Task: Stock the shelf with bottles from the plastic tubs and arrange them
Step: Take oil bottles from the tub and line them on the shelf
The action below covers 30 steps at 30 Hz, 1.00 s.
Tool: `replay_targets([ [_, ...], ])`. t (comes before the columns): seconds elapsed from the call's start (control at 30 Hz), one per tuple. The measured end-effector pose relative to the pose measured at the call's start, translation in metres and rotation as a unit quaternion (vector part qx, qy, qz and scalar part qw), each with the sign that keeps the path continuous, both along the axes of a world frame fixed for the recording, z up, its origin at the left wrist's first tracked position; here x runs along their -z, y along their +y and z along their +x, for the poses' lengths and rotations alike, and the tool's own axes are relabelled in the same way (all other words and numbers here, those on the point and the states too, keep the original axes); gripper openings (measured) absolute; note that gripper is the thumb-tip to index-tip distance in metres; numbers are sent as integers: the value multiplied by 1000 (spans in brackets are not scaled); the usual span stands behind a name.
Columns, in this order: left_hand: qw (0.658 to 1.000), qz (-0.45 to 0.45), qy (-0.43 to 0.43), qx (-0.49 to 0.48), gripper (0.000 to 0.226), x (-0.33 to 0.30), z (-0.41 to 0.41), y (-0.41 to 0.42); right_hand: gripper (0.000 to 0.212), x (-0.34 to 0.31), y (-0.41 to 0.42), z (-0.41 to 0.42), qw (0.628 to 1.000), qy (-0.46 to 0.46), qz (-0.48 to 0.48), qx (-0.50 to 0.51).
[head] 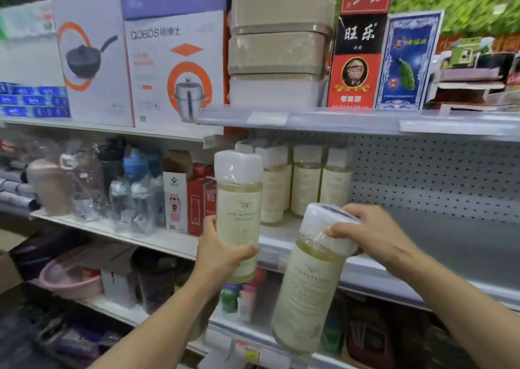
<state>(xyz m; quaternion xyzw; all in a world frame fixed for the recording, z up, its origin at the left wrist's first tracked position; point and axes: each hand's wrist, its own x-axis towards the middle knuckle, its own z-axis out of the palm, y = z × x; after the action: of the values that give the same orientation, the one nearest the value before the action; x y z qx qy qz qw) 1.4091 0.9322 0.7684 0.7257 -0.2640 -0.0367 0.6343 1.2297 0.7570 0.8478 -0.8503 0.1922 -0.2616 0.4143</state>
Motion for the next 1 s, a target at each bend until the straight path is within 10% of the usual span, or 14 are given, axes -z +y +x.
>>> replay_targets([
  [1.0, 999, 29, -4, 24, 83, 7, 121, -87, 33, -18, -26, 84, 999, -20, 31, 33],
])
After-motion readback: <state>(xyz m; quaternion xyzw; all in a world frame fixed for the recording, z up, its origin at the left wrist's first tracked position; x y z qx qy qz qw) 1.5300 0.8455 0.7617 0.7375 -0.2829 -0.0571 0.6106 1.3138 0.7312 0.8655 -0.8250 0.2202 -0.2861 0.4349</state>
